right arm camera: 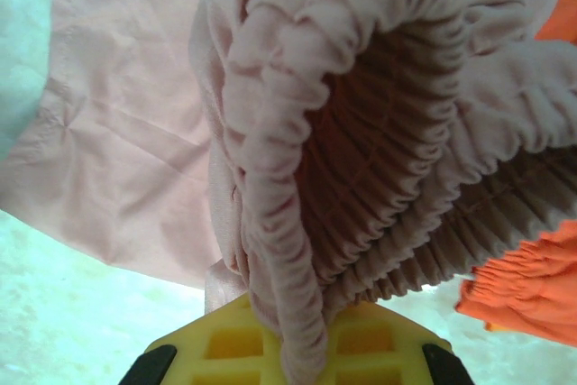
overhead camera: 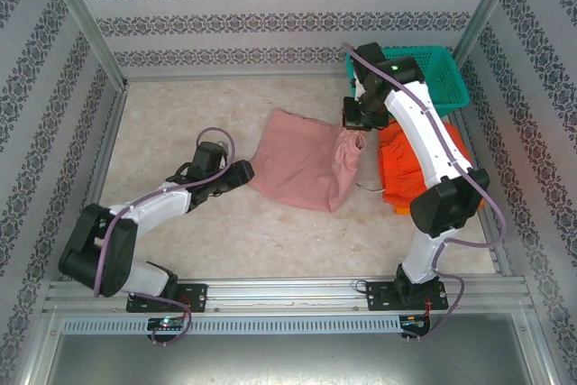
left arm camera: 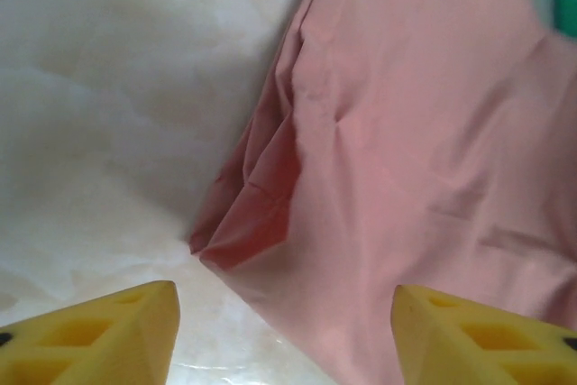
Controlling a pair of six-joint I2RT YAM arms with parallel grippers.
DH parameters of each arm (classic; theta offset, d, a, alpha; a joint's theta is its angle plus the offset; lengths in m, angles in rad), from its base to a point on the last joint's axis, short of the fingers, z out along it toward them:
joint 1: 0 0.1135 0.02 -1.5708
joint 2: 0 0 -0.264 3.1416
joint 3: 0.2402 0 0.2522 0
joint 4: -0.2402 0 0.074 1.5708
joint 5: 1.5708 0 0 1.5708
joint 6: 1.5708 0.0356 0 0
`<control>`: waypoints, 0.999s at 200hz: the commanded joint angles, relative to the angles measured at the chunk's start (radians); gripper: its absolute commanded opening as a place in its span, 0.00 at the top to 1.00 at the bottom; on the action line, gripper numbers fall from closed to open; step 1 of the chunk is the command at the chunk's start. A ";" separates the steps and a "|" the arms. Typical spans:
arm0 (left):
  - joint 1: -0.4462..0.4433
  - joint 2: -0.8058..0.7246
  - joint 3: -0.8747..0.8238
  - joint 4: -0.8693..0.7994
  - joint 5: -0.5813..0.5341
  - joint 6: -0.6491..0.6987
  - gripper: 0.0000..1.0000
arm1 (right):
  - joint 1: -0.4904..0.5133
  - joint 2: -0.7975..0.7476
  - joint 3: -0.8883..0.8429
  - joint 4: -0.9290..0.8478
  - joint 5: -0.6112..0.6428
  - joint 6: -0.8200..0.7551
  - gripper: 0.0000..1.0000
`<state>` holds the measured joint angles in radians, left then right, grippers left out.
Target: Fold and stack the shorts
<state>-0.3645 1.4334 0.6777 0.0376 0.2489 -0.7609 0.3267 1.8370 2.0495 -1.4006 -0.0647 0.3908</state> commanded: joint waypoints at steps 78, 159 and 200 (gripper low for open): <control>0.012 0.208 -0.015 0.112 0.036 0.015 0.82 | 0.131 0.400 0.554 -0.161 -0.065 0.077 0.99; 0.012 0.261 -0.026 0.174 0.085 -0.014 0.83 | 0.224 0.598 0.639 0.087 -0.296 0.258 0.83; 0.014 0.142 -0.041 0.125 0.070 -0.020 0.65 | 0.243 0.635 0.640 0.451 -0.619 0.469 0.28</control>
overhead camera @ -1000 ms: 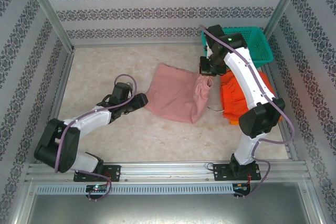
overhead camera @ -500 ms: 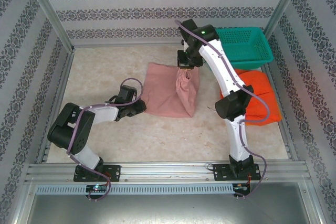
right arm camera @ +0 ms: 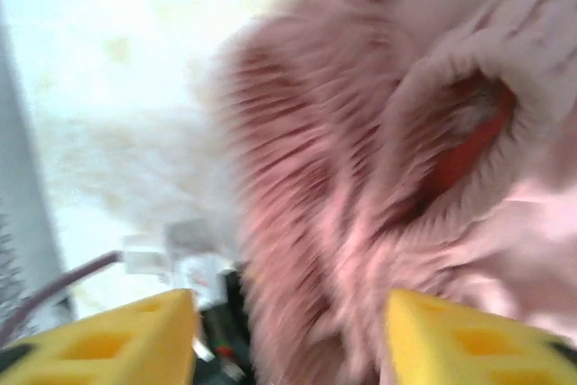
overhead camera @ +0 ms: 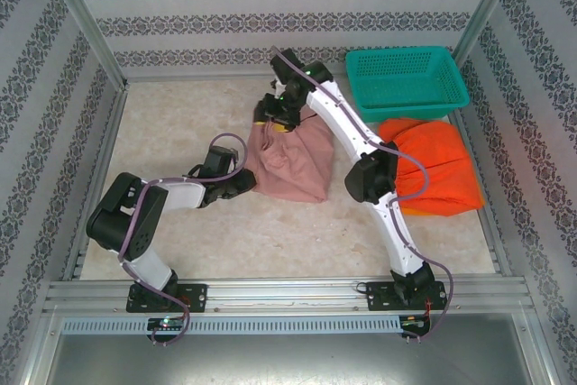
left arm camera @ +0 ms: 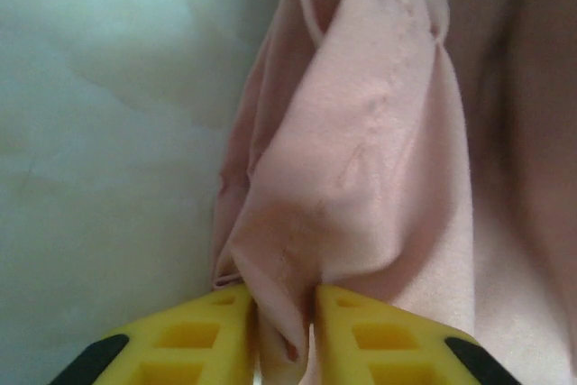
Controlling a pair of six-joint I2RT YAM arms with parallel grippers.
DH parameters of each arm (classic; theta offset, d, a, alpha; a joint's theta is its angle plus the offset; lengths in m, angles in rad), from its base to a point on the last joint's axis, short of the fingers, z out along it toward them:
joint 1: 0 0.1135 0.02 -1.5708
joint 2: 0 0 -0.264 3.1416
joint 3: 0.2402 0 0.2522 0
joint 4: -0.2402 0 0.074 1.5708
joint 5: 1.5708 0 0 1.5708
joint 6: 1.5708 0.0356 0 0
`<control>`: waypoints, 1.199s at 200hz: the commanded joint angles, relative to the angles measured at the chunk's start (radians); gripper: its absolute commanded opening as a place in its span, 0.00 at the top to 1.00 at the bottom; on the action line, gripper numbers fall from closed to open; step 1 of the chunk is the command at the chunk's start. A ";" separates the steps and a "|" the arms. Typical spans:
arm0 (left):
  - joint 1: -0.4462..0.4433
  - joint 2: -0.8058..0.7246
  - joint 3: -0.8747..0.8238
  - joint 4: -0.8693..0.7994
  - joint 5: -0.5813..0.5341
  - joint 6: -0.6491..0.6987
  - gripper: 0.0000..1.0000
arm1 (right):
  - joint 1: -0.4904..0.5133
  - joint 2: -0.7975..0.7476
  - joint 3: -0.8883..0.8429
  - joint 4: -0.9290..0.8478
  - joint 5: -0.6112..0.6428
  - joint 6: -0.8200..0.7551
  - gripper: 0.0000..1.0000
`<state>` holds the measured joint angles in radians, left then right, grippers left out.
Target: Fold and stack the shorts
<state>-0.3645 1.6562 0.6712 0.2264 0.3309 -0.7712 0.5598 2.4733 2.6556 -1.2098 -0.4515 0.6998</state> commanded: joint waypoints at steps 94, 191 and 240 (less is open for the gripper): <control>0.118 -0.516 0.095 -0.332 0.060 -0.039 0.09 | -0.072 -0.593 -0.933 0.739 -0.086 0.183 0.19; 0.041 -0.010 0.307 0.158 0.199 -0.341 0.01 | -0.054 -0.727 -1.599 1.196 -0.088 0.405 0.18; 0.006 0.141 0.167 0.265 0.128 -0.369 0.00 | -0.043 -0.706 -1.708 1.250 -0.113 0.425 0.17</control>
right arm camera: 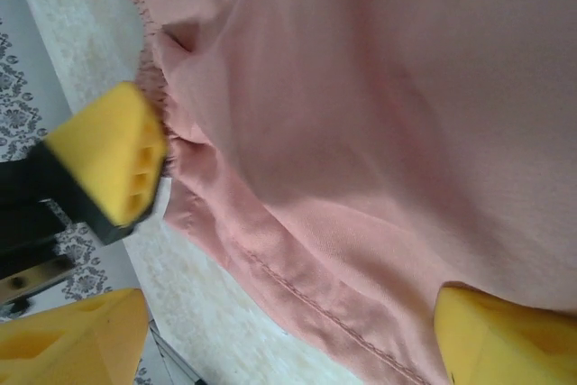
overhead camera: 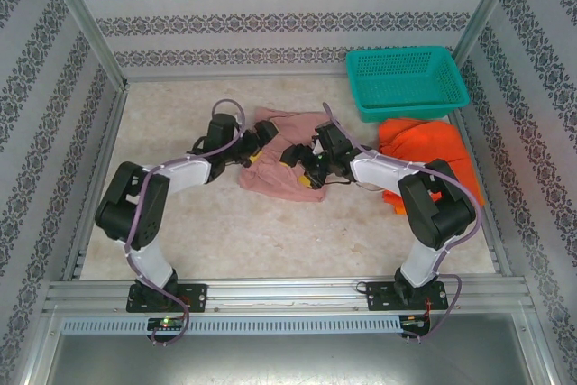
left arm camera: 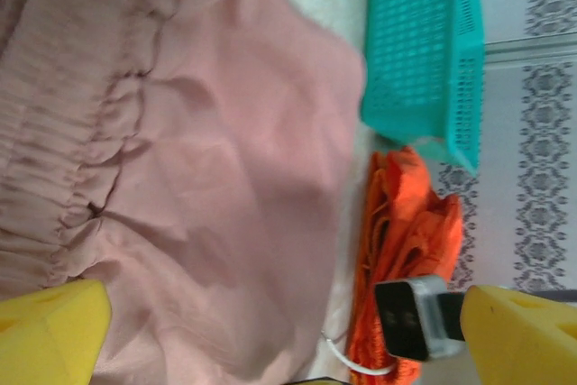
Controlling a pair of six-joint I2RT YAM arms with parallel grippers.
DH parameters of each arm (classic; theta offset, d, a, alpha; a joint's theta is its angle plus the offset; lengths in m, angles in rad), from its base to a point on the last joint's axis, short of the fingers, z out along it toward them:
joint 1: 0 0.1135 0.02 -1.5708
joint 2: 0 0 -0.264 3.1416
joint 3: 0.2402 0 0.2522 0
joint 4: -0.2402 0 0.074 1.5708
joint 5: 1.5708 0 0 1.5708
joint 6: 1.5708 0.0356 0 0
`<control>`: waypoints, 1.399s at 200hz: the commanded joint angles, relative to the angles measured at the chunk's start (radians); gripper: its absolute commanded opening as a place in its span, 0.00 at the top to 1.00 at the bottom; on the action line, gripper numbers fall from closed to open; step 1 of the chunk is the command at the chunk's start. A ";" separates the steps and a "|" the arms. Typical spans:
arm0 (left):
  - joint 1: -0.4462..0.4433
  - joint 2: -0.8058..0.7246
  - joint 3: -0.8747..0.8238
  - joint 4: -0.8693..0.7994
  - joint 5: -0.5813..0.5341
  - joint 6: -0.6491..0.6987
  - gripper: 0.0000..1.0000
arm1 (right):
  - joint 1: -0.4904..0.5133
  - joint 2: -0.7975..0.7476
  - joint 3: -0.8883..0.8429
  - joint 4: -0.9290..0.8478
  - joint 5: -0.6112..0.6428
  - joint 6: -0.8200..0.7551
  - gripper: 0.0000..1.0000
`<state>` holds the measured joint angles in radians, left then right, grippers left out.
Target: Fold and stack the shorts
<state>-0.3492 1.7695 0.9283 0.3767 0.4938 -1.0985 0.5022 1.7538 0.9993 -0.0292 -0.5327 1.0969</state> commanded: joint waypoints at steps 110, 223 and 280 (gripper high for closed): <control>0.018 -0.285 -0.048 -0.318 -0.066 0.264 0.00 | -0.143 -0.226 0.112 -0.490 0.151 -0.469 0.08; 0.015 0.026 -0.119 -0.099 -0.063 0.202 0.00 | -0.167 0.074 0.213 -0.397 0.050 -0.458 0.15; 0.013 0.032 -0.182 -0.044 -0.064 0.187 0.00 | -0.101 0.173 0.230 -0.323 0.016 -0.395 0.27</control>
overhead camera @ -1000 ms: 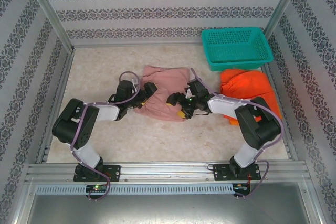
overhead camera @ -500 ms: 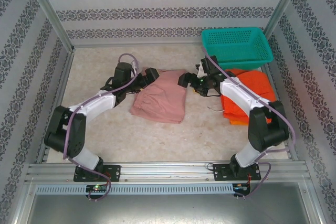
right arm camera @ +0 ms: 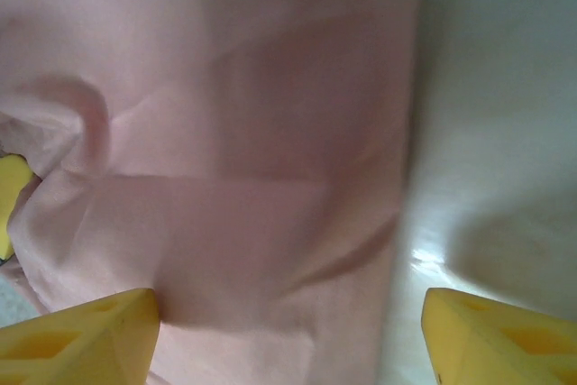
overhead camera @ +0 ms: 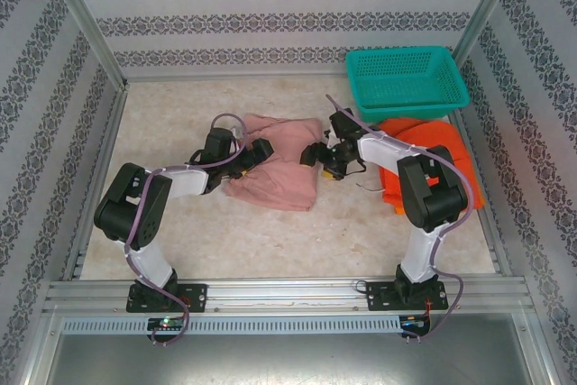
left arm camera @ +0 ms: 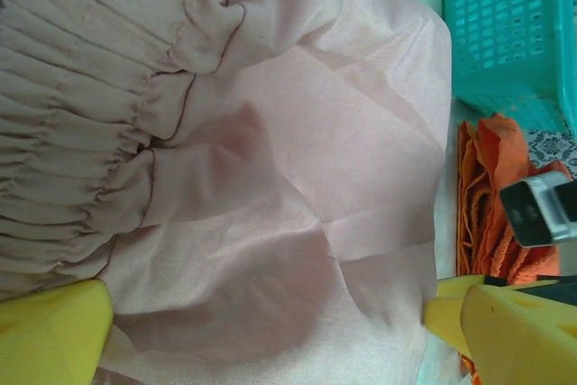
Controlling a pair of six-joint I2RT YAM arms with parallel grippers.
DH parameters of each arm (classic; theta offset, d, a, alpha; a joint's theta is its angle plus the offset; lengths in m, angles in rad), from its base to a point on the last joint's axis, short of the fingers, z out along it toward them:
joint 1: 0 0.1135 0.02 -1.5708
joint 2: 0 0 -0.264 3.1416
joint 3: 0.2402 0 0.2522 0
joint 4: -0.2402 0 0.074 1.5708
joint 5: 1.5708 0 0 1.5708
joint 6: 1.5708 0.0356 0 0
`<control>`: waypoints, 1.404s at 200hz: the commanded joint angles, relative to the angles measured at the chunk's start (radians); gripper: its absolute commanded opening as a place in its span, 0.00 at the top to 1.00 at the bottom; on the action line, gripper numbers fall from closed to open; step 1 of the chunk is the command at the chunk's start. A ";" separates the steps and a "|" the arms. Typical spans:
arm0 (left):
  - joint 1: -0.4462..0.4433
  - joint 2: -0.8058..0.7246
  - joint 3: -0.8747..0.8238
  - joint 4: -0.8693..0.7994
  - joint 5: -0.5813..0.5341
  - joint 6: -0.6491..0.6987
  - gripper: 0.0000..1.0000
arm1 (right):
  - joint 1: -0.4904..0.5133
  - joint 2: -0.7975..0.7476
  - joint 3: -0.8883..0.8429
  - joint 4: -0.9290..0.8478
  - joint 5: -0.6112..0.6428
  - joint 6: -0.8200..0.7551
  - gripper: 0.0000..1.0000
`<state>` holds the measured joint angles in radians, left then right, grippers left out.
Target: Fold and stack the shorts
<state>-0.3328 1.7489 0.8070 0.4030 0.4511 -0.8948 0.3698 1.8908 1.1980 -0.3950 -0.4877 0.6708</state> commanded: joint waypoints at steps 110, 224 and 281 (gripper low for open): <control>0.006 -0.140 -0.104 -0.029 0.008 -0.050 0.00 | 0.037 -0.056 0.157 -0.271 0.275 -0.148 1.00; 0.012 -0.351 -0.193 -0.037 -0.014 -0.032 0.00 | -0.125 -0.295 0.501 -0.993 0.748 -0.634 1.00; 0.016 -0.331 -0.210 0.012 0.013 -0.052 0.00 | -0.247 -0.318 0.703 -1.104 0.760 -0.656 1.00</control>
<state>-0.3309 1.4075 0.6079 0.3550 0.4446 -0.9283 0.1638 1.6123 1.8099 -1.4155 0.2417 0.0456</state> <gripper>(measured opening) 0.999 0.061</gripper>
